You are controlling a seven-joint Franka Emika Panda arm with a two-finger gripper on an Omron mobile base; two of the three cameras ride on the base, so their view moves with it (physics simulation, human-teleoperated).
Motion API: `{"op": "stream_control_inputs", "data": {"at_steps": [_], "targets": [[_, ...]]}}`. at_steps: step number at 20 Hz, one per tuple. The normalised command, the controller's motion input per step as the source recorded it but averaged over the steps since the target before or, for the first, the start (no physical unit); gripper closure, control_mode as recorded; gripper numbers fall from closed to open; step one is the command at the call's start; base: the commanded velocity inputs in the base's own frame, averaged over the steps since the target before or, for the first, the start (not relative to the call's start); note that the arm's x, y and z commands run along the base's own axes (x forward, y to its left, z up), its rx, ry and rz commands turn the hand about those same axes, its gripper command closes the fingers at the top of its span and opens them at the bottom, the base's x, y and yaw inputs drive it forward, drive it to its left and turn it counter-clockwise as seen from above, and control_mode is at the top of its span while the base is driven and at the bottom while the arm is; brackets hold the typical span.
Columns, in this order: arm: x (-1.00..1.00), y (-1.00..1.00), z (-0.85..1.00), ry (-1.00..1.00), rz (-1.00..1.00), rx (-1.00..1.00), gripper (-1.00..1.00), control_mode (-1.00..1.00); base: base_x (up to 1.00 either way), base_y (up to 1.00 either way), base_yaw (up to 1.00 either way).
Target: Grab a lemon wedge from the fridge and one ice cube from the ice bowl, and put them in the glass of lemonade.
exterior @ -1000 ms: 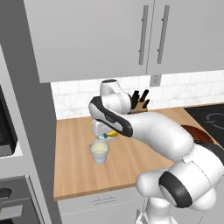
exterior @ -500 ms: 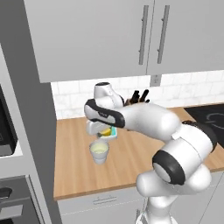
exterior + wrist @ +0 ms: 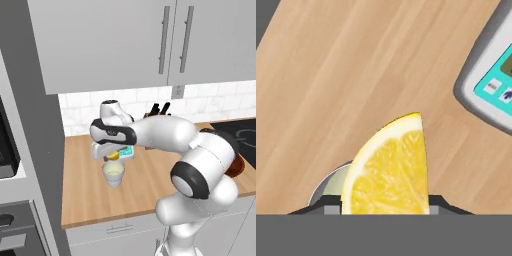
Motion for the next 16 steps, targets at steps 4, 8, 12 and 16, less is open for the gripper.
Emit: {"op": "stream_control_inputs", "data": {"at_steps": [4, 8, 12, 16], "targets": [[0.19, 0.0, -0.21, 0.0, 0.0, 0.01, 1.0, -1.0, 0.0, 0.0, 0.0], [0.17, 0.0, -0.11, 0.05, 0.0, 0.0, 1.0, -1.0, 0.0, 0.0, 0.0], [0.01, 0.01, -0.18, 0.06, 0.0, 0.0, 1.0, -1.0, 0.0, 0.0, 0.0], [0.0, 0.03, -0.15, 0.0, 0.0, 0.0, 1.0, -1.0, 0.0, 0.0, 0.0]]}}
